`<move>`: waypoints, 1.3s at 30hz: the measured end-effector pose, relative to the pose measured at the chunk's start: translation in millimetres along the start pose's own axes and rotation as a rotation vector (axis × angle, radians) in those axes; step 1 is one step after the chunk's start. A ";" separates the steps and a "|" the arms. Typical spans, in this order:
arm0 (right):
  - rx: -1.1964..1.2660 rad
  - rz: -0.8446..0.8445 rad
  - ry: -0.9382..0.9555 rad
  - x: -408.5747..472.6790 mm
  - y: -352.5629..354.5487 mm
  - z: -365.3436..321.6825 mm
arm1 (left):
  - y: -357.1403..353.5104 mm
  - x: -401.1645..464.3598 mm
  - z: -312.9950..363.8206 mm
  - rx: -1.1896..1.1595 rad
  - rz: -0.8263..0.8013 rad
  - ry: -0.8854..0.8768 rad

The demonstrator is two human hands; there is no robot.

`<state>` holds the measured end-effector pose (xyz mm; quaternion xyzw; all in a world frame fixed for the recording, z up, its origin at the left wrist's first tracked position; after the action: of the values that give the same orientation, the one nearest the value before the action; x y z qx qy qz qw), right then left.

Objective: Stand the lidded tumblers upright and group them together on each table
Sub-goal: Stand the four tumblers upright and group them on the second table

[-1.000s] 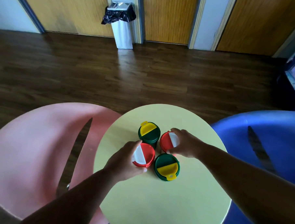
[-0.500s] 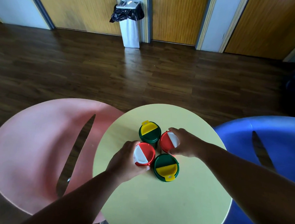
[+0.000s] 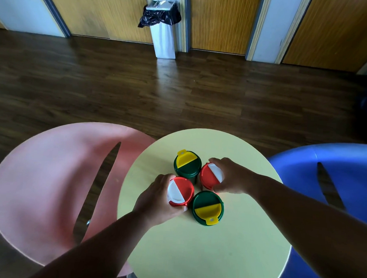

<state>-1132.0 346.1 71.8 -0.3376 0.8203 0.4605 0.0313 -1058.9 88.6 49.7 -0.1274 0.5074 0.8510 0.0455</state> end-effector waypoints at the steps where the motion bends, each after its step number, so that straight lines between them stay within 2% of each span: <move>1: 0.003 -0.001 -0.003 -0.2 -0.2 0.3 | 0.7 -0.5 -0.5 0.009 -0.001 -0.007; 6: 0.021 0.023 -0.028 -6.1 0.8 -4.9 | 5.6 -2.0 0.8 0.033 -0.024 -0.016; 8: 0.038 0.143 -0.033 -13.2 -1.0 -10.9 | 7.7 -2.9 1.2 0.031 -0.022 -0.023; 10: 0.054 0.330 -0.030 -24.5 -4.0 -16.3 | 9.9 -4.0 1.8 0.048 0.032 -0.057; 12: 0.061 0.490 -0.005 -38.4 -10.1 -19.4 | 12.4 -6.5 4.2 0.117 0.171 -0.159; 15: 0.140 0.575 -0.016 -57.7 -26.1 -19.6 | 12.7 -16.1 14.7 0.197 0.322 -0.406; 18: 0.246 0.509 -0.164 -69.1 -45.4 -16.4 | 2.8 -22.5 22.9 0.304 0.276 -0.625; 22: 0.446 0.278 -0.323 -71.3 -66.7 -9.2 | -11.2 -15.7 24.6 0.428 0.178 -0.706; 25: 0.542 0.266 -0.304 -68.0 -70.4 -8.8 | -15.2 -12.5 30.0 0.416 0.139 -0.705; 31: 0.384 0.218 -0.242 -66.8 -65.5 -17.3 | -19.5 -13.2 36.3 0.378 0.147 -0.669; 39: 0.389 0.257 -0.208 -69.2 -68.7 -19.4 | -18.0 -17.5 37.2 0.356 0.196 -0.638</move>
<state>-1033.6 343.5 57.5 -0.1688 0.9221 0.3266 0.1209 -1044.7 130.7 55.8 0.2028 0.6174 0.7468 0.1411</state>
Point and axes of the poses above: each hand's wrist, its own x-axis towards the middle knuckle, its own y-axis out of the back of the hand, z = x × y, the point moved 1 cm from there along x, towards the middle knuckle, and after that the axes turned 14 degrees about y, right-handed, at the moved point
